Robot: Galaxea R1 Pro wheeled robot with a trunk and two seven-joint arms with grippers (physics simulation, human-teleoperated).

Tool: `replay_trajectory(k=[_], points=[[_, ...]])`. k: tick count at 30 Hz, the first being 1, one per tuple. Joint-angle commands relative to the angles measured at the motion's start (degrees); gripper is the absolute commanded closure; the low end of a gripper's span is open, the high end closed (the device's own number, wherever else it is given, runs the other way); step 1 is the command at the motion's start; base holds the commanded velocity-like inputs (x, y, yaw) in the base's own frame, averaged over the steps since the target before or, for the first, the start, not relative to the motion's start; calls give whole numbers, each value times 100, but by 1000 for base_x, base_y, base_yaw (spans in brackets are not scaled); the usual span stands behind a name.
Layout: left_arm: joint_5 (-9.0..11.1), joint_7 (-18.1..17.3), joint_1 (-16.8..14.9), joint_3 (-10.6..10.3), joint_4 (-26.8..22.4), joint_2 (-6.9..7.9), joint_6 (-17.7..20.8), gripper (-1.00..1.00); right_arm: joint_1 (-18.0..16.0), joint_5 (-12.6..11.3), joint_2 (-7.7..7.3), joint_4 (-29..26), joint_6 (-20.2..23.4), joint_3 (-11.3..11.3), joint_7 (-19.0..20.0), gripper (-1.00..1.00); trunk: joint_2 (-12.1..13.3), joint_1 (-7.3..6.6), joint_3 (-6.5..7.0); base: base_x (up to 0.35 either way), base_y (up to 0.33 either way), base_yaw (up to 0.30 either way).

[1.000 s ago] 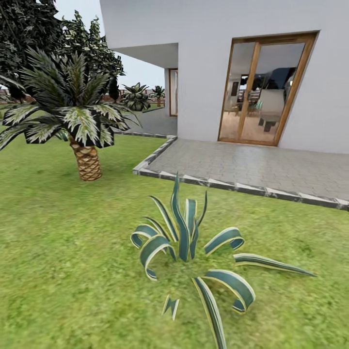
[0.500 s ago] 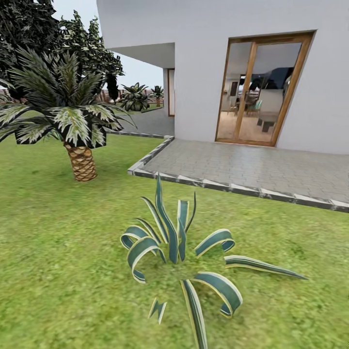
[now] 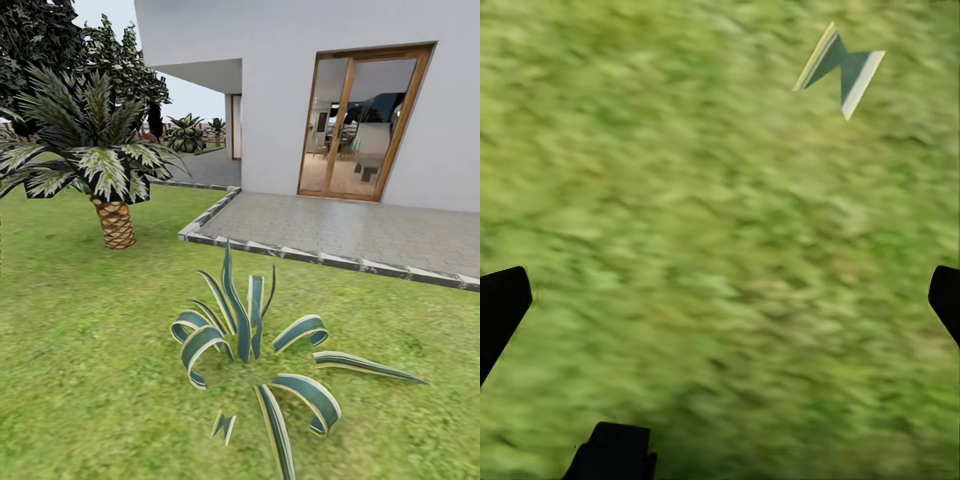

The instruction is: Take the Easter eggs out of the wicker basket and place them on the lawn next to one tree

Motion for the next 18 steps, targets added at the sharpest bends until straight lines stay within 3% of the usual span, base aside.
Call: replay_trajectory(k=[1, 12, 18], points=[[47, -1, -4, 2, 4, -1, -17, -100, -3, 2, 1, 4, -20, -15, 2, -100, -2, -1, -5, 0, 271, 0], [47, -1, -3, 2, 1, 1, -17, -100, -3, 2, 1, 4, -7, -15, -9, -100, -2, -1, -5, 0, 273, 0], [46, -1, -4, 2, -1, 0, -17, -100, -3, 2, 1, 1, -11, -15, -6, -100, -2, -1, -5, 0, 55, 0]])
